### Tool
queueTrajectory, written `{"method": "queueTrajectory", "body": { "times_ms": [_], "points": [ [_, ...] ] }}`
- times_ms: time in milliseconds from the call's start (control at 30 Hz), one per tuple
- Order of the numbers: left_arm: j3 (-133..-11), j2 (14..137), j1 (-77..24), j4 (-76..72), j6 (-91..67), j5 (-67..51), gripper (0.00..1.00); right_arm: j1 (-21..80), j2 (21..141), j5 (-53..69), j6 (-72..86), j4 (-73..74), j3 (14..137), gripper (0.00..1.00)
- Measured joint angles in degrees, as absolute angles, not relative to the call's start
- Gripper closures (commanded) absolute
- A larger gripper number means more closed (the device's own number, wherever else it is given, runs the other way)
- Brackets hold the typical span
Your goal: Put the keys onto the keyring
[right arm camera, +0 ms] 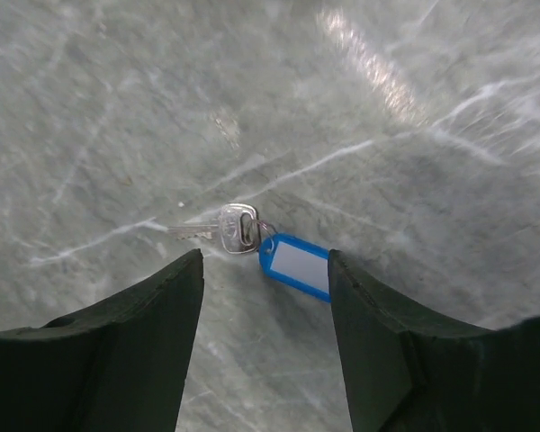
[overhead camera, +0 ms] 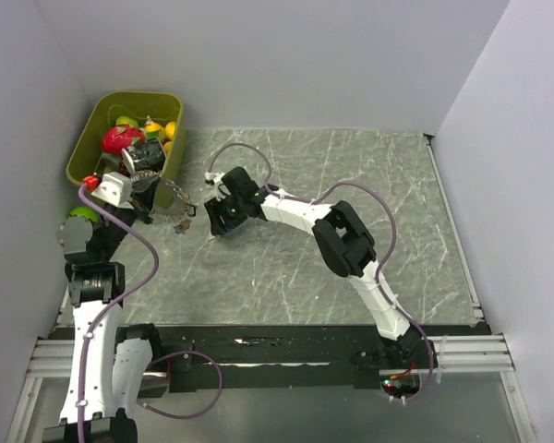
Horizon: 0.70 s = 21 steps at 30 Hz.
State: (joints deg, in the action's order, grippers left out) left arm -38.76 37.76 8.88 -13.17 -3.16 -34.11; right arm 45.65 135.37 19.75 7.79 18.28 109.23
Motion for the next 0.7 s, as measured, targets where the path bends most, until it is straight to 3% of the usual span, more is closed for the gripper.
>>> {"method": "queueTrajectory", "body": {
  "times_ms": [367, 700],
  "points": [
    [-40.2, 36.9, 9.0, -19.1, -6.7, -37.8, 0.99, 47.1, 136.2, 17.8, 7.8, 14.6, 108.3, 0.40],
    [-39.3, 35.6, 9.0, -20.8, -8.3, -40.1, 0.99, 49.5, 136.3, 16.1, 6.4, 13.7, 108.3, 0.50]
  ]
}}
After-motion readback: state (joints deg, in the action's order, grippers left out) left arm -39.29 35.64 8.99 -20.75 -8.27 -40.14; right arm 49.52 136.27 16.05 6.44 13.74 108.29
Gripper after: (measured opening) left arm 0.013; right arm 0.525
